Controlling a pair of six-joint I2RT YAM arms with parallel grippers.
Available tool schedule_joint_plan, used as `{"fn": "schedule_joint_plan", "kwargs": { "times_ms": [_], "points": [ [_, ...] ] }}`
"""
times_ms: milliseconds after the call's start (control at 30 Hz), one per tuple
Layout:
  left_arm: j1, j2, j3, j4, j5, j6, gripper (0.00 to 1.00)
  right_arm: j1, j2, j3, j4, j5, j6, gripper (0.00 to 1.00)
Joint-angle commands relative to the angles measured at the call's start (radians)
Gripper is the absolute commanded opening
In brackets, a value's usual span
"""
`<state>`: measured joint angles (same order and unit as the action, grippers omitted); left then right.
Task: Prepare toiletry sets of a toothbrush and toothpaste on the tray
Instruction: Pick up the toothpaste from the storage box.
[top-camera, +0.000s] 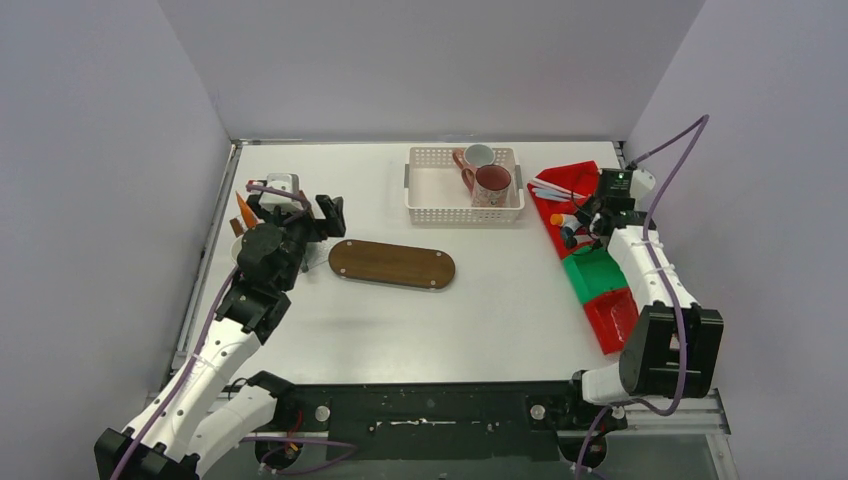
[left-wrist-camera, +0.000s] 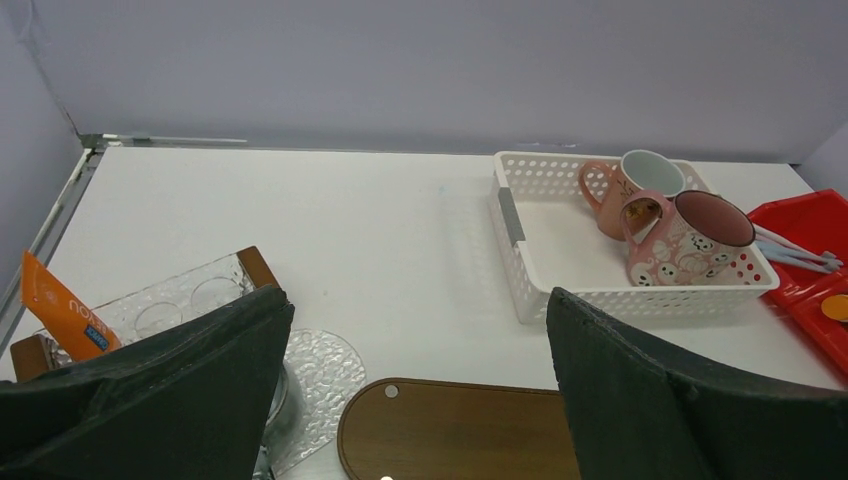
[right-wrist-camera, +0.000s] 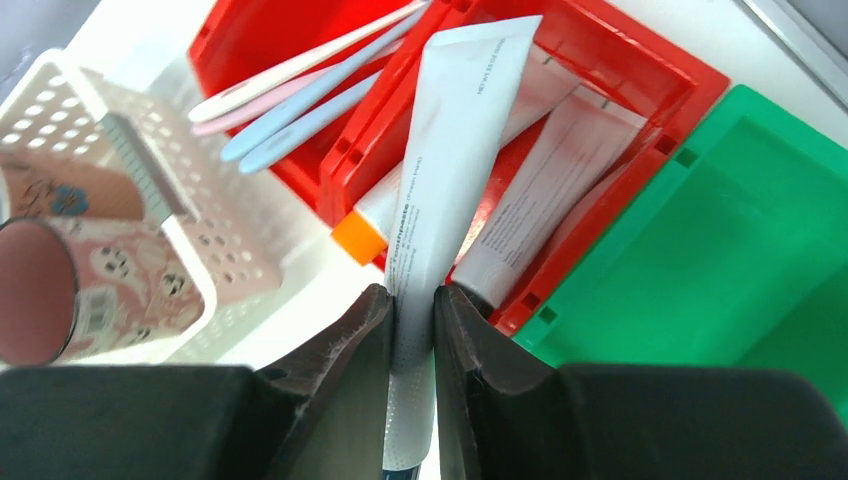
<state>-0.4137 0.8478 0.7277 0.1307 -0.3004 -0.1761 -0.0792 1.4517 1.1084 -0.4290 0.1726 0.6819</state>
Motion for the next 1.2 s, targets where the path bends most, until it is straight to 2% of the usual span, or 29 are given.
{"fn": "schedule_joint_plan", "kwargs": {
  "times_ms": [0,233,467,800,1000,1167],
  "points": [
    [-0.005,0.0,0.011,0.056,0.079,-0.028,0.97,-0.004,-0.133,-0.09,0.232,-0.158,-0.132,0.0],
    [-0.005,0.033,0.051,0.026,0.201,-0.085,0.97,0.012,-0.283,-0.279,0.495,-0.452,-0.241,0.0],
    [-0.005,0.059,0.11,0.001,0.337,-0.136,0.97,0.073,-0.345,-0.407,0.727,-0.67,-0.28,0.0],
    [-0.005,0.106,0.115,0.075,0.506,-0.256,0.97,0.223,-0.273,-0.438,1.004,-1.012,-0.296,0.0],
    [-0.005,0.167,0.096,0.217,0.613,-0.403,0.97,0.308,-0.229,-0.444,1.196,-1.12,-0.28,0.0],
    [-0.005,0.208,0.097,0.32,0.683,-0.48,0.97,0.384,-0.19,-0.416,1.261,-1.18,-0.278,0.0]
  ]
}}
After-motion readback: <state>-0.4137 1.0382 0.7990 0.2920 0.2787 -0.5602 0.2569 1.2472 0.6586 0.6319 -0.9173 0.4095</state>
